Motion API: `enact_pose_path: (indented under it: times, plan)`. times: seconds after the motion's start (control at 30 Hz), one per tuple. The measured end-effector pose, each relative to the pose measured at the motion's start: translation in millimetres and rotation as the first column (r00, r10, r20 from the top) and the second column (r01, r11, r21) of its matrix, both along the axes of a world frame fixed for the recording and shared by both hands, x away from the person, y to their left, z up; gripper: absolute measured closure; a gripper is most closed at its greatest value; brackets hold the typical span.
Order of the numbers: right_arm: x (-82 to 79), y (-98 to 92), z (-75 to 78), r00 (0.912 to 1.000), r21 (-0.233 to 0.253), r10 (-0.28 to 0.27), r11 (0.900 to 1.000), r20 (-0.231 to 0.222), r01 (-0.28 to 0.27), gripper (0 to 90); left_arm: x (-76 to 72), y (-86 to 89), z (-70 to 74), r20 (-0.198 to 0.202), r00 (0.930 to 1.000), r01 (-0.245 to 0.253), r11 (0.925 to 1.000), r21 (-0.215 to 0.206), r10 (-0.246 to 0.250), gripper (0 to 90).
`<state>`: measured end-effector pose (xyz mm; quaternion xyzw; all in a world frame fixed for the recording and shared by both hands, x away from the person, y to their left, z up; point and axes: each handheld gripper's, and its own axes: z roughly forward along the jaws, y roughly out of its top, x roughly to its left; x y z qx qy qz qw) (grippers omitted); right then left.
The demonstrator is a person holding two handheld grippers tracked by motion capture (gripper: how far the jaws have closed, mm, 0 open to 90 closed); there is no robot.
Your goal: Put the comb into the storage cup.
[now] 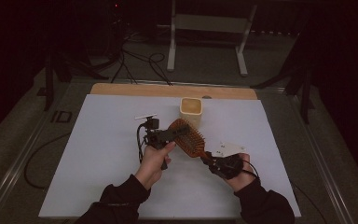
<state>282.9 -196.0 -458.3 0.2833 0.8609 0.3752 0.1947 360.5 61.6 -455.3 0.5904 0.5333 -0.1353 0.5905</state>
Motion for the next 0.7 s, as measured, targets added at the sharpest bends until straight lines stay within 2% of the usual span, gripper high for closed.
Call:
enact_pose_path:
  times: [0.2,0.43,0.7]
  plan:
    - [0.0,0.5,-1.0,1.0000,-0.002,0.006,1.000,0.003,-0.006,73.0,-0.5,1.6,2.0,0.011,0.9999,0.012,0.9998,-0.015,-0.012,47.1]
    - [-0.1,1.1,-2.7,1.0000,-0.001,0.004,1.000,-0.002,-0.004,73.0,-2.8,-0.6,9.7,0.061,0.9974,0.039,0.9992,0.005,-0.039,51.4]
    - [-0.7,-1.3,1.1,0.9998,0.017,0.002,1.000,0.018,-0.002,72.9,-4.6,-3.0,20.4,0.114,0.9919,0.056,0.9984,0.010,-0.057,52.8]
